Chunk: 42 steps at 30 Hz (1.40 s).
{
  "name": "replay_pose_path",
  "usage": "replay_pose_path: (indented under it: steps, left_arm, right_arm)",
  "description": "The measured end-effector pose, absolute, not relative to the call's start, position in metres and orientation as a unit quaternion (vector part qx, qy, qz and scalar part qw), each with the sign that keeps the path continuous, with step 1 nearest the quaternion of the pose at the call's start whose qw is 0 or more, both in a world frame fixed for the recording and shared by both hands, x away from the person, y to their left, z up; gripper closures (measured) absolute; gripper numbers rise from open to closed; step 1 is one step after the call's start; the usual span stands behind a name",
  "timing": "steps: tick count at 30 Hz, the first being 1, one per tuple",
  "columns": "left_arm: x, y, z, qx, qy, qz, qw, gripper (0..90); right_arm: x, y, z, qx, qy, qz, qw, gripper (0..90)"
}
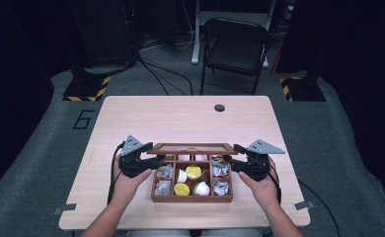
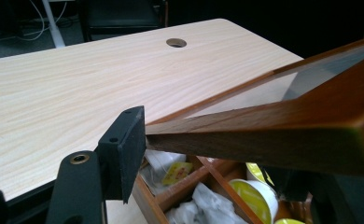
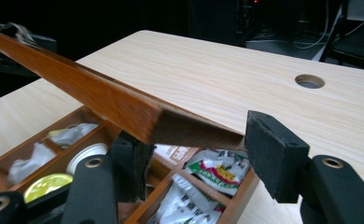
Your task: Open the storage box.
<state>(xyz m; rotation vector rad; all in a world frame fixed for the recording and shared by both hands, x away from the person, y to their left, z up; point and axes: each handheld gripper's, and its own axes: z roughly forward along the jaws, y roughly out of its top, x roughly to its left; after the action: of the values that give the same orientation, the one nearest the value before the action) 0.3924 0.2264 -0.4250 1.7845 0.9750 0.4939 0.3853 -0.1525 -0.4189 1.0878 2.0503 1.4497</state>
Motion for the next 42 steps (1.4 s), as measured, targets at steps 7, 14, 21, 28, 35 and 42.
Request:
replay_pose_path:
  steps: [7,14,21,28,35,42]
  left_arm:
    - [0.404,0.225,-0.428,0.731,0.408,0.207,0.507,35.7]
    - [0.414,0.223,-0.432,0.726,0.413,0.212,0.508,35.4]
    - [0.421,0.223,-0.437,0.718,0.417,0.213,0.515,35.2]
    - [0.428,0.22,-0.442,0.713,0.415,0.215,0.522,35.0]
    - [0.436,0.221,-0.446,0.705,0.427,0.191,0.534,31.7]
    - [0.441,0.219,-0.45,0.704,0.429,0.198,0.53,32.5]
  right_arm:
    - [0.399,-0.149,-0.423,0.401,0.725,0.518,0.212,42.7]
    - [0.411,-0.145,-0.428,0.406,0.725,0.511,0.219,42.6]
    - [0.422,-0.143,-0.434,0.414,0.727,0.501,0.222,42.4]
    - [0.432,-0.141,-0.439,0.413,0.728,0.5,0.221,41.5]
    - [0.442,-0.141,-0.445,0.417,0.727,0.503,0.21,40.7]
    - [0.448,-0.14,-0.449,0.421,0.726,0.502,0.209,40.5]
